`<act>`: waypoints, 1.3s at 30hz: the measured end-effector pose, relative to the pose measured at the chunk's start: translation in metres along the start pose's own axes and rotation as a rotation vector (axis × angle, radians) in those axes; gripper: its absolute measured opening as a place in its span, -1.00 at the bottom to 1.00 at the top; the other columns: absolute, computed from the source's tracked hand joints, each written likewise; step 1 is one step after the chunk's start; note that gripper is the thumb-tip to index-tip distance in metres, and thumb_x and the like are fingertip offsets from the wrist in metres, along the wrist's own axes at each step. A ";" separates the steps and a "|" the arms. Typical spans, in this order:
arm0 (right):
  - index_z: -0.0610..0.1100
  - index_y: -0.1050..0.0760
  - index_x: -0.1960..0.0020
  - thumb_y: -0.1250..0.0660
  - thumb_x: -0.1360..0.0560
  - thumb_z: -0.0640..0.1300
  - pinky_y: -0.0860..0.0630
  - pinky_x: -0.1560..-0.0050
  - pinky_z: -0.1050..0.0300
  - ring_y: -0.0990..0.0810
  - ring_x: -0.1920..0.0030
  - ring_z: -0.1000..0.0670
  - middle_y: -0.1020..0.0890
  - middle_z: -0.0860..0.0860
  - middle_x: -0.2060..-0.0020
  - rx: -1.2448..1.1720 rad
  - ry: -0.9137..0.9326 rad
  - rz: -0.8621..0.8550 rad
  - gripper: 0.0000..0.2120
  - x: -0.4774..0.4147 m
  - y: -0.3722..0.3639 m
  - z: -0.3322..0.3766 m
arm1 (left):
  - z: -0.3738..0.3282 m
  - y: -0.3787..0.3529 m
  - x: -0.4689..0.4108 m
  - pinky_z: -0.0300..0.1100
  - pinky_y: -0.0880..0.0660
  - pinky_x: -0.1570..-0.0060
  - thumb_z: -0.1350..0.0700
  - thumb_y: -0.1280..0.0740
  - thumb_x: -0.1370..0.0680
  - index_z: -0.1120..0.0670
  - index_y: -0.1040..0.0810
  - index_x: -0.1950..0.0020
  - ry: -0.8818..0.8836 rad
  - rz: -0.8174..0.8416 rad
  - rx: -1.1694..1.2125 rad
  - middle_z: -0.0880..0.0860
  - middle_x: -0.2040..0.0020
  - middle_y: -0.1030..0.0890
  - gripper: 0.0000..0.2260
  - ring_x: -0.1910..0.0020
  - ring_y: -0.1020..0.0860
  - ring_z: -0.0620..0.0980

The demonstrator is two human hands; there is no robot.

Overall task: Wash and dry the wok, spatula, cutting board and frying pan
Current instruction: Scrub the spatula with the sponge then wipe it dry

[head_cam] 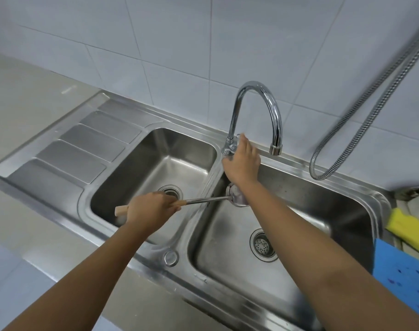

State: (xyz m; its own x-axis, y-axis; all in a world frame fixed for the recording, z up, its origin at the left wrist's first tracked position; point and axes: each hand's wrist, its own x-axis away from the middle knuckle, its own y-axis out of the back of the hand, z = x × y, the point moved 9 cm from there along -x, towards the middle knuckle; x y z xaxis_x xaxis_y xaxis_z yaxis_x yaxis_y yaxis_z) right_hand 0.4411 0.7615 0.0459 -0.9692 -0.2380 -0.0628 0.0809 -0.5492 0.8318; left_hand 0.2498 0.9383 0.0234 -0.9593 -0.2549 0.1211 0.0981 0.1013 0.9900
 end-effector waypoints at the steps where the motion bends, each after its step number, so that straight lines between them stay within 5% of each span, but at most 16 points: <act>1: -0.11 0.00 -0.58 -0.28 -0.48 -0.04 -0.04 -0.51 -0.17 -0.11 -0.51 -0.11 -0.18 -0.02 -0.54 0.006 0.009 0.002 -0.24 0.003 -0.001 0.002 | 0.000 -0.001 -0.002 -0.18 -0.44 0.30 -0.29 -0.17 -0.55 -0.13 -0.58 0.03 -0.008 0.003 -0.005 -0.12 0.18 -0.53 -0.69 0.19 -0.53 -0.13; 14: -0.11 0.11 -0.60 -0.22 -0.53 -0.05 0.02 -0.52 -0.12 -0.03 -0.54 -0.12 -0.05 -0.02 -0.58 0.089 -0.057 0.052 -0.24 0.024 -0.011 0.012 | -0.006 0.009 -0.010 -0.17 -0.43 0.27 -0.25 -0.19 -0.57 -0.10 -0.59 0.03 -0.090 0.036 0.004 -0.10 0.17 -0.56 -0.71 0.19 -0.55 -0.10; 24: -0.13 0.37 -0.56 -0.18 -0.57 -0.10 0.20 -0.48 -0.32 0.19 -0.57 -0.17 0.33 -0.03 -0.55 0.300 -0.155 0.115 -0.17 0.020 -0.027 0.011 | -0.002 0.003 -0.012 -0.19 -0.44 0.30 -0.25 -0.21 -0.56 -0.10 -0.59 0.06 -0.097 0.067 0.040 -0.11 0.24 -0.55 -0.72 0.24 -0.53 -0.11; 31: -0.16 0.39 -0.55 -0.15 -0.61 -0.05 0.24 -0.45 -0.36 0.23 -0.56 -0.19 0.35 -0.08 -0.54 0.357 -0.155 0.103 -0.20 0.001 -0.016 0.003 | -0.006 0.001 -0.024 -0.20 -0.28 0.40 -0.23 -0.21 -0.56 -0.11 -0.47 0.20 -0.145 0.071 0.050 -0.10 0.27 -0.50 -0.75 0.28 -0.49 -0.11; 39: -0.12 0.28 -0.59 -0.15 -0.59 -0.01 0.20 -0.52 -0.21 0.19 -0.57 -0.17 0.27 -0.05 -0.57 0.327 -0.114 0.098 -0.23 0.006 -0.007 -0.009 | -0.006 -0.005 -0.034 -0.18 -0.43 0.34 -0.22 -0.20 -0.56 -0.07 -0.55 0.16 -0.189 0.083 0.071 -0.08 0.24 -0.53 -0.72 0.28 -0.51 -0.11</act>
State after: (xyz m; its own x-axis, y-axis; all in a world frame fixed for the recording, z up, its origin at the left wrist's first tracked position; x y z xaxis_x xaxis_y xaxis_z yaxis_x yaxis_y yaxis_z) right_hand 0.4370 0.7562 0.0347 -0.9818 -0.1754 0.0727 0.1140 -0.2384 0.9644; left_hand 0.2839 0.9405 0.0145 -0.9819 -0.0589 0.1801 0.1667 0.1836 0.9688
